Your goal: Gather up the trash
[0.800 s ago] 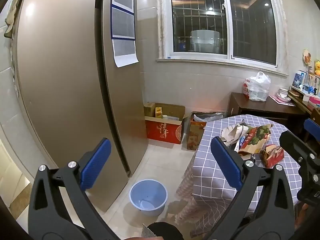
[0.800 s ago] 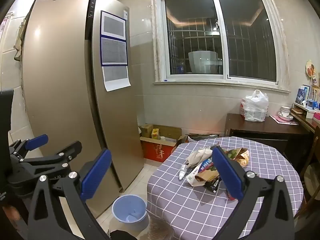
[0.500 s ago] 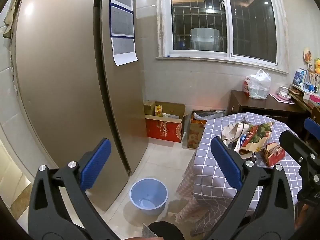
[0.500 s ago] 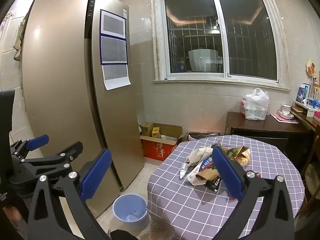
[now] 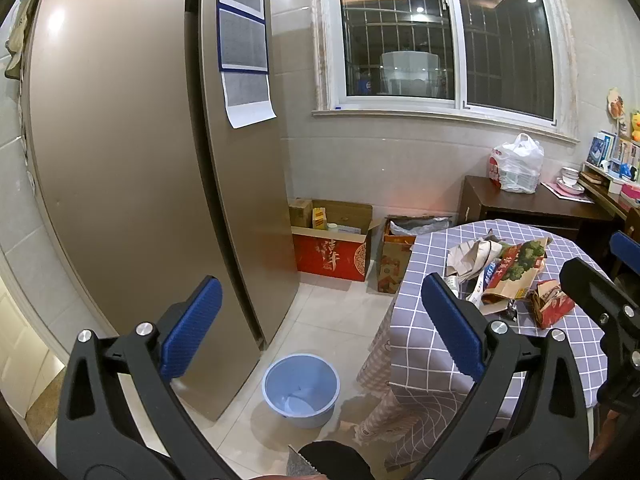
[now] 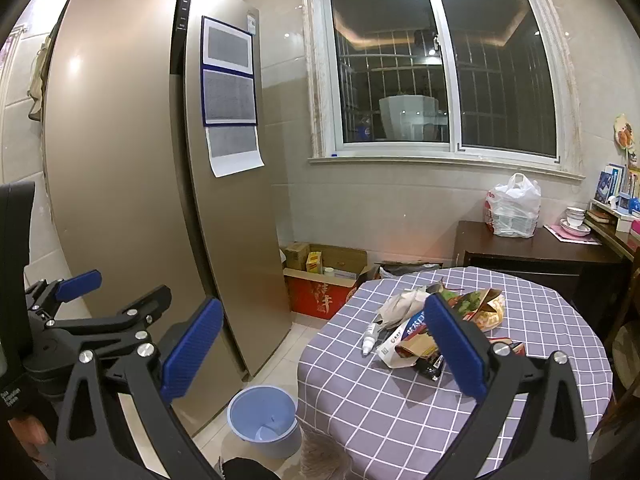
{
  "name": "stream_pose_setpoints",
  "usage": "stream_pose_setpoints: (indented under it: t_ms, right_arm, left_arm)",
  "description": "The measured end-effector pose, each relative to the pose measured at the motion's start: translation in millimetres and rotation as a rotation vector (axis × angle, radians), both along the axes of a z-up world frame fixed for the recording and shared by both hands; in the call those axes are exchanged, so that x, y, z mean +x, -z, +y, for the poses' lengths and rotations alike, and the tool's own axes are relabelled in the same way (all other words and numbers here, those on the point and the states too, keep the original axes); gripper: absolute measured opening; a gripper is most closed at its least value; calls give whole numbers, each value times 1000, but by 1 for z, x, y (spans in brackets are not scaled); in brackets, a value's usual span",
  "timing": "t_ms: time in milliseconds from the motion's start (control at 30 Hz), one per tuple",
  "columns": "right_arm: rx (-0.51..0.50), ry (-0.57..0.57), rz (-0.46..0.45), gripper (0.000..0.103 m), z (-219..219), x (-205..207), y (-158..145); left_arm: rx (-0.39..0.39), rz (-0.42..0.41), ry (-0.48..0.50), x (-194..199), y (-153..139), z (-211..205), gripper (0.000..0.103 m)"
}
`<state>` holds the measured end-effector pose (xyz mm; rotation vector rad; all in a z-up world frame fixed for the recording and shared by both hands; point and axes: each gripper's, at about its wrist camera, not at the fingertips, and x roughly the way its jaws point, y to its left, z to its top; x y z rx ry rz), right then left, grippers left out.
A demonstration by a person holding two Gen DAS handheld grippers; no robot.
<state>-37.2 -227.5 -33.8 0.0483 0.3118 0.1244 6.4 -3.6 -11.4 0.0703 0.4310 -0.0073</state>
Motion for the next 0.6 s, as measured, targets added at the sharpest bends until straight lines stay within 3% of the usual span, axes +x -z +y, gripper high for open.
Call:
stream_pose_setpoints:
  t_ms: [600]
  right_arm:
    - [9,-7,14,99,0,0,1]
  left_arm:
    - [-1,1,1,-1,1,0,98]
